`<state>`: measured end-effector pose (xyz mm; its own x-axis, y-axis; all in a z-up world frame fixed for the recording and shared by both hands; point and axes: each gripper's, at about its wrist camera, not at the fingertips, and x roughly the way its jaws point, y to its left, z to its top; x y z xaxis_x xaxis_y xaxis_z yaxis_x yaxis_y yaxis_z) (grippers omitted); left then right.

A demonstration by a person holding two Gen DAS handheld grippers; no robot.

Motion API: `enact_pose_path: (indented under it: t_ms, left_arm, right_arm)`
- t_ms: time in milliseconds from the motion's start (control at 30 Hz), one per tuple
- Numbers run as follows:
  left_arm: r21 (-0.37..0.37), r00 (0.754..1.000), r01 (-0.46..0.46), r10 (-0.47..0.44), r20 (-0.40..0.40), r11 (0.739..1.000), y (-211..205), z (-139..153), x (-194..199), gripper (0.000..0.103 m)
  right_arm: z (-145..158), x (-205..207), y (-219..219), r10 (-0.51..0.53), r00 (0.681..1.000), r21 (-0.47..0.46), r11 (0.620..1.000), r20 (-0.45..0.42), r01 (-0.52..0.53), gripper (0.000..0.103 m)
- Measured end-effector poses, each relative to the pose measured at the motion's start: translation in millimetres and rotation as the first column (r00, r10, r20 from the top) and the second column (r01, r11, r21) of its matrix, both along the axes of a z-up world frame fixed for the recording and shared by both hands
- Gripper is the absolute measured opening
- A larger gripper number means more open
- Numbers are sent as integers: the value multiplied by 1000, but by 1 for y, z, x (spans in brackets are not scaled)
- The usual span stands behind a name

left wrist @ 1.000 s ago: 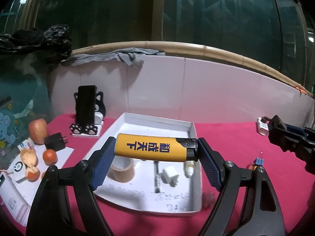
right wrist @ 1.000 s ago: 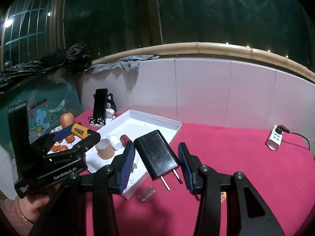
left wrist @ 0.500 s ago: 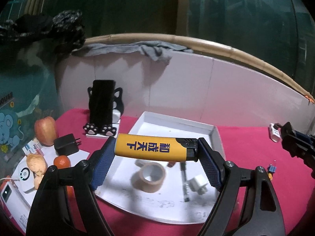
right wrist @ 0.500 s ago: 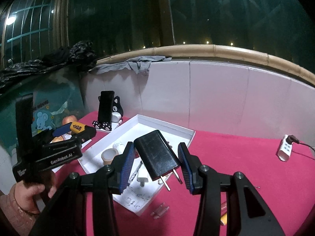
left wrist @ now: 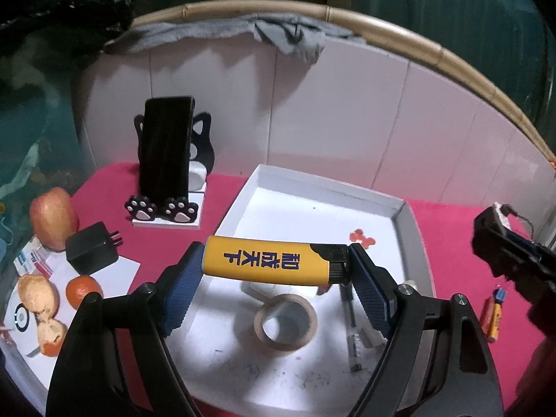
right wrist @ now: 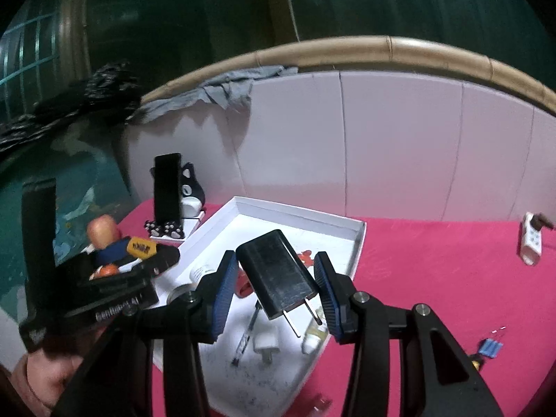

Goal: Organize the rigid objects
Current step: 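Carry the black charger plug in the right tool while the left tool carries the yellow lighter over the tray, then open the right tool to drop the charger plug while the left tool releases the yellow lighter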

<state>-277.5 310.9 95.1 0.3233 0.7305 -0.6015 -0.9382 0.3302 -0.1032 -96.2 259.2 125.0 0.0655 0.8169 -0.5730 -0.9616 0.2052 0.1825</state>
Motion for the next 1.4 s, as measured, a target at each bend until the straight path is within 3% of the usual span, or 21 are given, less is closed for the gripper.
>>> enact_pose_path:
  t_ms: [200,400,567,867,967,1000,1100,1167,1400]
  left_arm:
    - [-46,999,-19,18,-29,999,29,-13,5,83]
    - [-140,999,-14,7,-54,990,58,-33,15,83]
    - [-163,995,-13,-3,-98,987,65,-48,26,83]
    - [-170,996,-2,-14,-91,985,66,-47,28,83]
    - [-181,996,10,-25,-80,983,64,-46,29,84]
    - [-176,997,16,-29,-71,984,62,-44,29,84]
    - [-129,996,-8,-4,-92,992,55,-37,30,87]
    - [-79,995,-22,15,-99,997,47,-27,28,103]
    - [30,999,-32,33,-35,999,17,1,15,103]
  right_arm:
    - [-17,-8,22,-7,1000,-46,999,4,7,45]
    - [-41,-8,48,-1,1000,-128,992,13,3,45]
    - [-63,-7,56,1,1000,-185,983,28,4,45]
    - [-76,7,54,-49,999,-211,977,-22,43,47]
    - [-77,8,51,-64,998,-208,976,-13,60,77]
    - [-77,8,49,-71,998,-202,977,-3,68,88]
    - [-74,5,46,-64,998,-195,979,17,66,88]
    - [-72,3,43,-55,998,-187,981,33,60,88]
    - [-60,1,22,-45,997,-140,989,63,53,91]
